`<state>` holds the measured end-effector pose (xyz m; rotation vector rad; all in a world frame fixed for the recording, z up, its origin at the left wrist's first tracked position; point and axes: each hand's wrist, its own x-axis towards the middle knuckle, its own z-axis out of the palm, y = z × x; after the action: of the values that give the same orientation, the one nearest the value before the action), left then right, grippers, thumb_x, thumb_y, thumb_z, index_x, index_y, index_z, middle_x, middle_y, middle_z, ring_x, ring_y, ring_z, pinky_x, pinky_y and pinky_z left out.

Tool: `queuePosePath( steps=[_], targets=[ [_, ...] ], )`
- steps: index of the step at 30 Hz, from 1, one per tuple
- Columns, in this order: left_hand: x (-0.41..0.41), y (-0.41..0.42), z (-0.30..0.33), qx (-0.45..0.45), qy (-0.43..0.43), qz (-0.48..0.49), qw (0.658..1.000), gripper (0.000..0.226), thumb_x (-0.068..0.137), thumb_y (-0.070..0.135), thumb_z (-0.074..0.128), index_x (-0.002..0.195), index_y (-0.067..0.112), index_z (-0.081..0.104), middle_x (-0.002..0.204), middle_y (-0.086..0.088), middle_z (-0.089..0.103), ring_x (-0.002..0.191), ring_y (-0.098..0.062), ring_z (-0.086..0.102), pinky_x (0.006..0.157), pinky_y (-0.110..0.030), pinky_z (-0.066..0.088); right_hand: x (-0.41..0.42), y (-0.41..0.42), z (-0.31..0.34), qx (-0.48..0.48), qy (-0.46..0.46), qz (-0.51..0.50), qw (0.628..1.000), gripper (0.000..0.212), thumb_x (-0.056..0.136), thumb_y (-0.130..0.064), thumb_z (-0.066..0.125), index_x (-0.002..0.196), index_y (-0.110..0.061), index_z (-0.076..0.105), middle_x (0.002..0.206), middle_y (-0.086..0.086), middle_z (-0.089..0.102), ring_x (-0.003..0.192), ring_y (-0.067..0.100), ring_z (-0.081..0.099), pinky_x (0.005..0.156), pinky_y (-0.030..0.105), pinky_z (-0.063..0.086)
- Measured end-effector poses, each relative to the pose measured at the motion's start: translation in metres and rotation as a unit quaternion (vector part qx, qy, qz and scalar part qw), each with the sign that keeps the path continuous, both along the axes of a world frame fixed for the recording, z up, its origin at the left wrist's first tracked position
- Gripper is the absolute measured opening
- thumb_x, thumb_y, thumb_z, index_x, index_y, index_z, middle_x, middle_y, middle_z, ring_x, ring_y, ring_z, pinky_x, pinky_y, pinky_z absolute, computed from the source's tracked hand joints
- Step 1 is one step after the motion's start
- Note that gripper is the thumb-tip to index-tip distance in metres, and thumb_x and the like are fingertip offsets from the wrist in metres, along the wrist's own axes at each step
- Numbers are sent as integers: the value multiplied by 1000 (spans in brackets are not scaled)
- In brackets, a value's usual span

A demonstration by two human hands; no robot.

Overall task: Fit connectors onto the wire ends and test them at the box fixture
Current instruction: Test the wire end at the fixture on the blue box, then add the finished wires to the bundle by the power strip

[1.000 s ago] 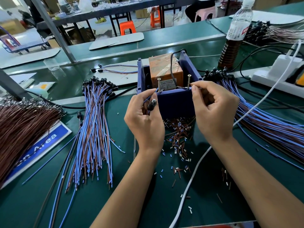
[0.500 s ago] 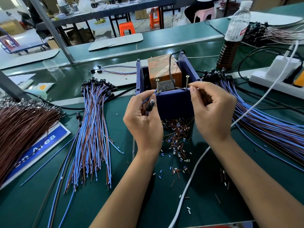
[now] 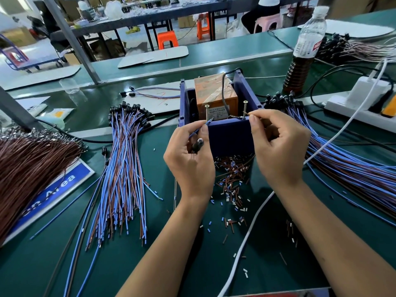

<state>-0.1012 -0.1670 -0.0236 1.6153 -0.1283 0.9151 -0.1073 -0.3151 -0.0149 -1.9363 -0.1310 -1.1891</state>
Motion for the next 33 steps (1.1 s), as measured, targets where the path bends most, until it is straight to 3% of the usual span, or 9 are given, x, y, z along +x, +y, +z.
queuePosePath(
  steps=[12,18,22,24,26,28,30,32,33],
  targets=[
    [5,3,0,-29,23,34,999,7,96,8,70,96,6,76,82,3,67,70,-5,54,69,-22,44,2,-1,-2,23,9,-9,1000,14,100,-14,67,94,-10,79,81,-7,71,71,6,65,67,19,48],
    [-4,13,12,-51,19,27,998,11,97,10,69,93,18,74,74,8,62,63,-2,50,61,-19,40,-9,-7,5,27,-24,12,999,14,103,-12,65,97,-8,78,80,-4,70,69,9,65,63,24,49],
    [2,31,46,-134,51,-34,989,15,99,15,67,89,25,73,72,5,62,62,-14,48,56,-29,41,-10,-15,47,53,-66,49,995,9,103,-14,64,100,-15,73,76,-6,69,60,9,64,57,24,48],
    [18,45,72,-187,89,-76,975,23,105,25,57,92,18,74,69,6,60,54,-9,43,49,-24,33,-2,-19,78,94,-64,95,989,10,103,-18,64,100,-13,71,73,-4,69,52,13,63,48,26,48],
    [43,60,104,-233,136,-97,958,42,109,35,46,91,14,77,78,3,70,50,-6,48,45,-20,33,14,-24,107,144,-51,141,978,9,102,-18,63,98,-13,69,70,-4,69,49,16,62,43,27,47],
    [77,72,135,-252,189,-112,943,56,111,45,35,95,13,78,101,-6,73,66,-9,62,51,-19,42,38,-29,135,188,-31,196,962,6,101,-16,63,96,-15,65,70,-3,71,54,17,66,47,29,50],
    [116,80,160,-230,244,-98,937,63,110,53,27,104,14,76,116,-13,67,93,-19,66,65,-25,53,73,-34,156,229,1,243,943,5,101,-11,60,96,-12,62,72,0,72,62,22,70,55,31,55],
    [156,89,176,-170,290,-57,940,66,108,59,22,120,15,70,117,-11,66,107,-23,65,76,-30,57,115,-36,169,270,47,269,923,10,103,-6,55,94,-10,57,73,5,69,67,26,73,62,32,58],
    [173,94,180,-128,310,-37,941,70,107,62,19,128,14,66,112,-7,66,104,-22,65,76,-30,57,137,-38,171,290,77,277,913,11,105,-5,52,95,-8,56,74,7,68,69,25,74,64,30,59]
  ],
)
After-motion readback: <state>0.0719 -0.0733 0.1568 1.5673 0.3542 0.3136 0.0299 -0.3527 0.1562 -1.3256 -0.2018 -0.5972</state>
